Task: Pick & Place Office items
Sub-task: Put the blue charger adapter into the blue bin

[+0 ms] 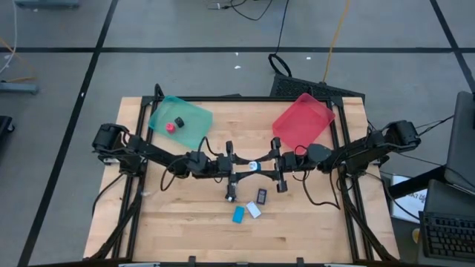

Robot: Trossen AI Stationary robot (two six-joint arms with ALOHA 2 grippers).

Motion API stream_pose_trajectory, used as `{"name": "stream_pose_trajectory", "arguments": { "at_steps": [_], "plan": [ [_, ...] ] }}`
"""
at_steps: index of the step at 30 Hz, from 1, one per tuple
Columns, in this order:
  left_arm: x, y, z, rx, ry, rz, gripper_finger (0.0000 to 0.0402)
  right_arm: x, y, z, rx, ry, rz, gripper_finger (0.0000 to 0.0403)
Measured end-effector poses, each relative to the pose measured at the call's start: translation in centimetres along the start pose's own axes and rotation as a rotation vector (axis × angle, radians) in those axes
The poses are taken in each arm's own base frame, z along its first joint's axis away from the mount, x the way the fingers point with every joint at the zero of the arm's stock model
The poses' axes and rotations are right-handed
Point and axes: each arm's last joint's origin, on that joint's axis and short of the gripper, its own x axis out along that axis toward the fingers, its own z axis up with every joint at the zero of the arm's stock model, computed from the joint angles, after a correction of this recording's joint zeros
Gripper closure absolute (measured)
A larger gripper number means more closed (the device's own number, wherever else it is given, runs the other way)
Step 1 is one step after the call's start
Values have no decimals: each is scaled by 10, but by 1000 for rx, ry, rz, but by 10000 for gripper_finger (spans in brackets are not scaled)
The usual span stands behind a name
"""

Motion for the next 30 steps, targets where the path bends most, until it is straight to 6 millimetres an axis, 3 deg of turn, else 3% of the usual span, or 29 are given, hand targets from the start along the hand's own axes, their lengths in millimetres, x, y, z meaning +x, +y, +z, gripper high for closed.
{"name": "stream_pose_trajectory", "arguments": {
  "at_steps": [10,20,30],
  "plan": [
    [-5,3,7,22,76,18,281,-3,0,0,51,37,2,201],
    [-44,23,33,59,228,207,281,-42,-2,4,58,16,-39,207],
    [-108,74,-2,-10,296,555,281,-66,-5,-1,81,12,-163,210]
  ]
}}
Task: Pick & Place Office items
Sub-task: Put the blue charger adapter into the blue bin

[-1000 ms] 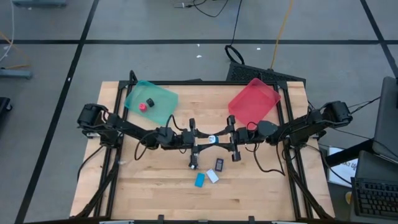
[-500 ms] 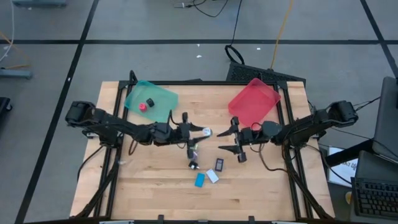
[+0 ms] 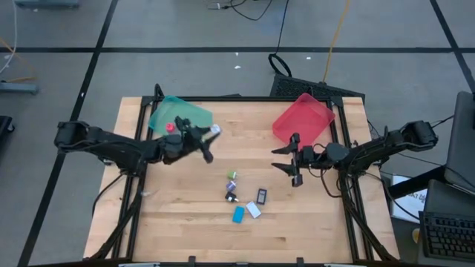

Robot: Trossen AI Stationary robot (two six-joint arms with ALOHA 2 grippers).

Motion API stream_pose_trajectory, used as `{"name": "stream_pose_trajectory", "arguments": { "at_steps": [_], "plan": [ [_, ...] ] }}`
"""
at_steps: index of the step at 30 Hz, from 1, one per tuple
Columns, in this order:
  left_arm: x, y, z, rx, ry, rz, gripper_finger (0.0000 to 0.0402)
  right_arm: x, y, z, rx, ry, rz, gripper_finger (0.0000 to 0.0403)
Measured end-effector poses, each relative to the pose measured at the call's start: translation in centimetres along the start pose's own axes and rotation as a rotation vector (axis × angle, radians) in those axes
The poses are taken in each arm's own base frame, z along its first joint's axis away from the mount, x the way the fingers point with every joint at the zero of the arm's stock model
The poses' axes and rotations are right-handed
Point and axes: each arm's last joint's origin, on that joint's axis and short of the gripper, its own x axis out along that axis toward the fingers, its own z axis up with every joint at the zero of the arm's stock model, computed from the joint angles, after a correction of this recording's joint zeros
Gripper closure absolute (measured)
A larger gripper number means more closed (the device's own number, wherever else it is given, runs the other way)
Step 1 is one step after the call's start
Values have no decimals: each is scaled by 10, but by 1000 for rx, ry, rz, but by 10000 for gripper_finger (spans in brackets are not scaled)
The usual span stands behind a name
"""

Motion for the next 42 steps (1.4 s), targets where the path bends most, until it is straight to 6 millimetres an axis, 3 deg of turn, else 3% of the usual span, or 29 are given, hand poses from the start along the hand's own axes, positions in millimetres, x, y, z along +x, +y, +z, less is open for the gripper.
{"name": "stream_pose_trajectory", "arguments": {
  "at_steps": [9,18,30,42],
  "plan": [
    [2,63,-42,-148,20,269,281,0,-3,0,-5,0,-14,215],
    [21,102,-62,-250,114,345,281,0,-3,0,-6,4,-14,216],
    [38,105,-106,-270,285,416,281,0,-3,-1,-6,7,-14,216],
    [43,102,-130,-300,370,439,281,0,-3,-2,-16,19,-14,216]
  ]
}}
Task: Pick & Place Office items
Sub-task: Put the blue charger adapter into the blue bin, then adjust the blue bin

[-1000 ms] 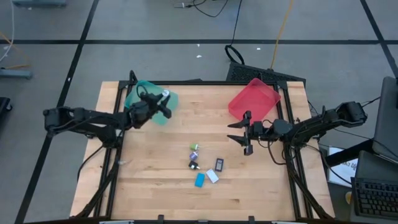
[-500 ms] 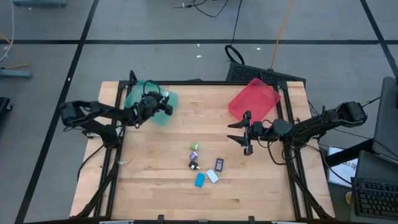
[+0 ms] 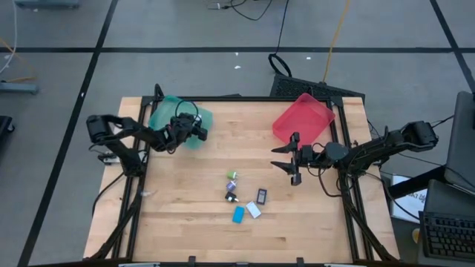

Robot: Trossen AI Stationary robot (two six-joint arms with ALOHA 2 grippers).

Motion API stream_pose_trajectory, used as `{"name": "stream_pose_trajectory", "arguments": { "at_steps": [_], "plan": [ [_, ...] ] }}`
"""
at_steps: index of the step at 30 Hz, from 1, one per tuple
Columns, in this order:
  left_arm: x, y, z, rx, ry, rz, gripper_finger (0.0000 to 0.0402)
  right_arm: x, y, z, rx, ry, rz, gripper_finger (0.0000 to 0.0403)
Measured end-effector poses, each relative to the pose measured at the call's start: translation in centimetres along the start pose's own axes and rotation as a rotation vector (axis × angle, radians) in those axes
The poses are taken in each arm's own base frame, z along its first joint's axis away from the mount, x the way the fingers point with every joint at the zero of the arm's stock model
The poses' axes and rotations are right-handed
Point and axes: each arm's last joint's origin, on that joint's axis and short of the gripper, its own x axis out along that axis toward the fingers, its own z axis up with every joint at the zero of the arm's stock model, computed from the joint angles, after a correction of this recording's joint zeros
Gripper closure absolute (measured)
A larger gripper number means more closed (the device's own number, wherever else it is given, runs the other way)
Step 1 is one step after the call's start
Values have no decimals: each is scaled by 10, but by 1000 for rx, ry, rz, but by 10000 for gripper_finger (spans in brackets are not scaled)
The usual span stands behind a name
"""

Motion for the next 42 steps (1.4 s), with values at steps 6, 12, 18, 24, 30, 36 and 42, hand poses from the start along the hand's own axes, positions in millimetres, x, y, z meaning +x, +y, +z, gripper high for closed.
{"name": "stream_pose_trajectory", "arguments": {
  "at_steps": [6,12,18,24,30,36,42],
  "plan": [
    [1,0,-1,-7,3,4,276,0,0,0,0,2,0,216],
    [1,0,-1,12,4,8,191,0,0,0,0,2,0,216],
    [0,1,-1,30,-1,20,150,0,0,0,0,2,0,216],
    [-6,0,9,46,-40,-12,163,0,0,0,0,3,0,216],
    [-27,-6,34,87,-166,-79,200,0,0,-1,-1,9,0,216],
    [-42,-9,48,128,-245,-110,226,0,0,-1,-1,12,0,216],
    [-47,-10,49,137,-236,-142,241,0,0,-1,6,12,0,216]
  ]
}}
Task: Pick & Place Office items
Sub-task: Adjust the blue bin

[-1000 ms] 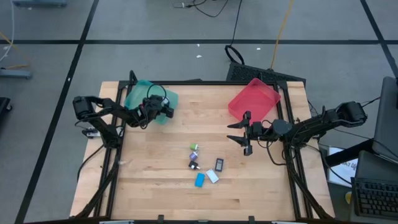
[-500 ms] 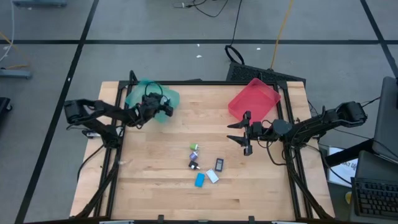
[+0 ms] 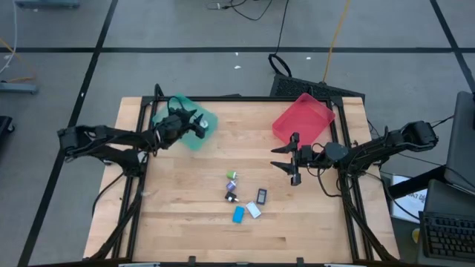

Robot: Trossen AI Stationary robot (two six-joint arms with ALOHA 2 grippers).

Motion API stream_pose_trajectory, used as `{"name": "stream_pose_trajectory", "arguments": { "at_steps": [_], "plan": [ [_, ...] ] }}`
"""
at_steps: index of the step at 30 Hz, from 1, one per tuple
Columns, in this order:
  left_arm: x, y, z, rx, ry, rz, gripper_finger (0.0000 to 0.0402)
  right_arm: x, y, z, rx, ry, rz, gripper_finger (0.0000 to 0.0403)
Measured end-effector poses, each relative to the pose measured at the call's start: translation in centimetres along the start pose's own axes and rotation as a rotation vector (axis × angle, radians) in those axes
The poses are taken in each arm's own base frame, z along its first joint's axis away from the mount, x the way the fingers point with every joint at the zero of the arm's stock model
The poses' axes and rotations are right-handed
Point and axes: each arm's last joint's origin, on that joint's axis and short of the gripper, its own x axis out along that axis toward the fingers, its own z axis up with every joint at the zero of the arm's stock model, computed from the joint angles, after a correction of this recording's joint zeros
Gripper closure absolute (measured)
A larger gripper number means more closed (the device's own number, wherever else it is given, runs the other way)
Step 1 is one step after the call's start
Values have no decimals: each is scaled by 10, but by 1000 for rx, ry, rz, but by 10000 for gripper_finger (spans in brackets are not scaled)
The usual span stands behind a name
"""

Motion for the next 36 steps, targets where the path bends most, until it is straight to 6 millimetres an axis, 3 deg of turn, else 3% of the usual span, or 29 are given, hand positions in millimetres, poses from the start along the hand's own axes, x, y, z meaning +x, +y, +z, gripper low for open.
{"name": "stream_pose_trajectory", "arguments": {
  "at_steps": [8,12,16,27,36],
  "plan": [
    [-21,-20,13,-39,-41,-315,257,0,0,-1,-4,9,0,216],
    [-30,-36,8,-65,16,-493,264,0,0,-1,-5,6,0,216],
    [-38,-50,-6,-15,118,-563,264,0,0,-1,-6,13,3,216],
    [-24,-55,-39,-106,265,-330,272,0,0,-1,1,12,4,216],
    [-10,-50,-48,-160,248,-207,284,0,0,-1,2,9,4,216]
  ]
}}
